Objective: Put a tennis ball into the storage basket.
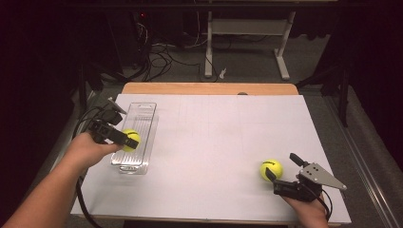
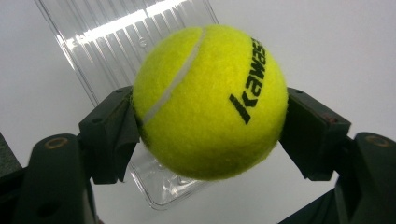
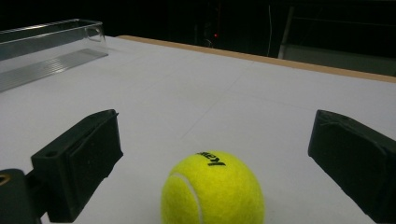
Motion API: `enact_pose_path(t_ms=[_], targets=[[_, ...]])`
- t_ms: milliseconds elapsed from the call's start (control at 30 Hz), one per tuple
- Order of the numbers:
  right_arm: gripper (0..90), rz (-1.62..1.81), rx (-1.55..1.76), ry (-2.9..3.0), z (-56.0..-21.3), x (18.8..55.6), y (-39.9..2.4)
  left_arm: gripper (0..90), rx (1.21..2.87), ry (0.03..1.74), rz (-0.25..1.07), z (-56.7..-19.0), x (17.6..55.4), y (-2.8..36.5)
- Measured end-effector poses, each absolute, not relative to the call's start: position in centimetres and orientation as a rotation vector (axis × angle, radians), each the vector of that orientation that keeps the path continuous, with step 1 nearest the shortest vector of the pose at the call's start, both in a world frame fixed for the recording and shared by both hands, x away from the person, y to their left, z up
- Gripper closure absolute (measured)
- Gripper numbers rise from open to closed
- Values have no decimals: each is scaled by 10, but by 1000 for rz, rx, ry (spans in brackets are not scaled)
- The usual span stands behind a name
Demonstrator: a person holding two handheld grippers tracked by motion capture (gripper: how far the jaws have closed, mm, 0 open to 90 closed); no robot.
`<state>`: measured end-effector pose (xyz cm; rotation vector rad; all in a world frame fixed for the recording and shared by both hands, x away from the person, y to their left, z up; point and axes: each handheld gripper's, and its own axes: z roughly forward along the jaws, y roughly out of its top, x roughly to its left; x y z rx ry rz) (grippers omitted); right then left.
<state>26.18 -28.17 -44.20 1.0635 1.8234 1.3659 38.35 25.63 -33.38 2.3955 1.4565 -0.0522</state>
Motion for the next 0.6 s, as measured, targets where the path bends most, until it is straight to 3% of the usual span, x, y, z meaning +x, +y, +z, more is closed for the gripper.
enact_pose_path(t_ms=[600], targets=[[29,1368,1070,1822,-442,262,-283,268,2377,1554,-28,-334,409,256]])
